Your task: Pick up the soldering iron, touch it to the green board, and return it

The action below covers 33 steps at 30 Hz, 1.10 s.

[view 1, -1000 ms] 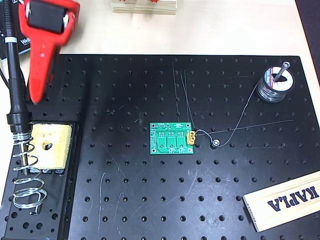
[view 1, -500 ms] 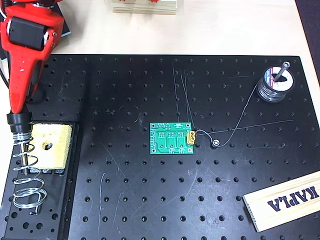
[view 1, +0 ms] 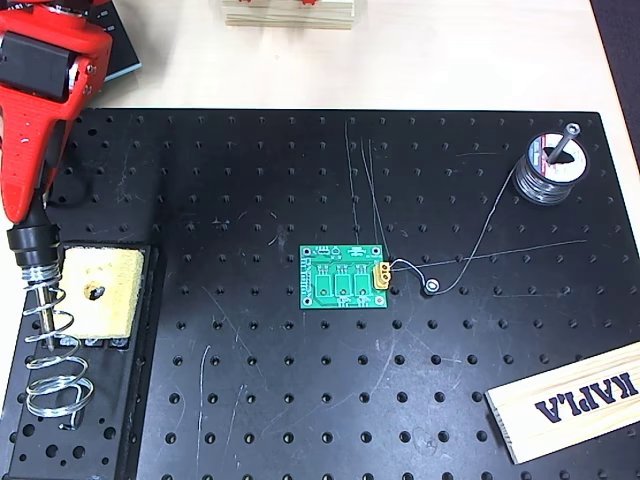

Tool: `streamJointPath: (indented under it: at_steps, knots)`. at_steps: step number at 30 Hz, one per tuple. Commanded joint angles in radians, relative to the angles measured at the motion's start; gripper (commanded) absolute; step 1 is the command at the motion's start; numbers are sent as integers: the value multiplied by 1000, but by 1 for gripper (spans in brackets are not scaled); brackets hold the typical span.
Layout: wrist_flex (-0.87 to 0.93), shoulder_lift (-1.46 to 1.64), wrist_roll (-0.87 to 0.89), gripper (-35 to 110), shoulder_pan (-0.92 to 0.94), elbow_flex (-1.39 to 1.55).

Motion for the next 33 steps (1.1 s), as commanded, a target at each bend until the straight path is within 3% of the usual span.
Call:
streamJointPath:
  at_steps: [1,6,12,20,33]
  knots:
    - [2,12,-23,14,18,-44]
    - [-20,-2,-18,12,18,-44]
    - [-75,-35,31,0,20,-54]
    - [-40,-15,40,0,20,-57]
    - [101,345,63,0,103,166]
